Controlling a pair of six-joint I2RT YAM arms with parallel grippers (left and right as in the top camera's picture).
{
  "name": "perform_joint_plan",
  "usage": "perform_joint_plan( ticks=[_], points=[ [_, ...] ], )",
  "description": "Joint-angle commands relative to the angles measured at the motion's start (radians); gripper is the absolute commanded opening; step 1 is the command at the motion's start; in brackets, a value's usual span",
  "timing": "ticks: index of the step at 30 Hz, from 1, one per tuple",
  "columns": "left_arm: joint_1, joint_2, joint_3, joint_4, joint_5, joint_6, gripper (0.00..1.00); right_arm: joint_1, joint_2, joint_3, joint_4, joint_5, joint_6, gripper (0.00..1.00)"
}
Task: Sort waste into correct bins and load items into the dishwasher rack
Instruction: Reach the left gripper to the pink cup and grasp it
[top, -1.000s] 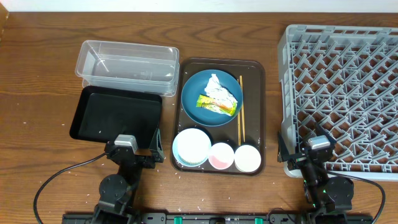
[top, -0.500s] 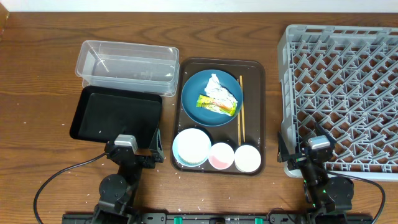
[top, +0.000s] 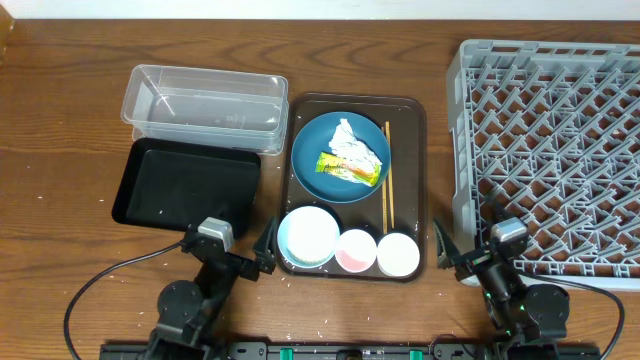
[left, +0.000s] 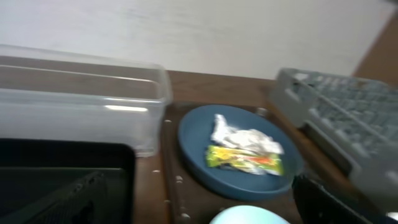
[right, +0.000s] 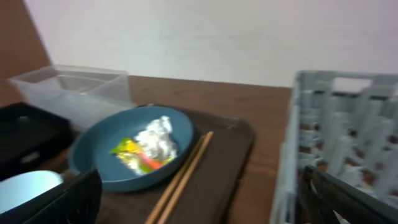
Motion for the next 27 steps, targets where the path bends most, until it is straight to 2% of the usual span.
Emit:
perform_joint_plan(
  ticks=[1,4,7,11,15,19,21,24,27],
  points=[
    [0.005,0.050,0.167,-0.033,0.080,-0.031,0.97,-0.021,0.016,0.097,-0.044,-0.068,0.091,0.99],
    [0.005,0.169,0.342,-0.158,0.079,-0.031,0.97,-0.021,0.080,0.236,-0.156,-0.066,0.092,0.99],
    [0.005,0.359,0.564,-0.364,0.080,-0.031,0.97,-0.021,0.210,0.409,-0.291,-0.067,0.092,0.99],
    [0.005,0.641,0.885,-0.650,0.094,-0.031,0.97,-0.021,0.457,0.677,-0.505,-0.067,0.087,0.99],
    [0.005,0.831,1.114,-0.789,0.179,-0.034,0.97,-0.021,0.678,0.912,-0.676,-0.084,0.088,0.99],
    [0.005,0.925,1.180,-0.796,0.370,-0.066,0.97,-0.021,0.830,1.061,-0.752,-0.162,0.088,0.99],
    [0.000,0.954,1.180,-0.798,0.413,-0.067,0.97,-0.021,0.869,1.086,-0.785,-0.180,0.089,0.99],
    [-0.042,1.007,1.179,-0.869,0.375,-0.070,0.97,-0.021,0.903,1.089,-0.799,-0.190,0.088,0.99],
    [-0.121,1.066,1.177,-0.963,0.258,-0.091,0.97,-0.021,0.914,1.089,-0.813,-0.185,0.089,0.99]
  ],
)
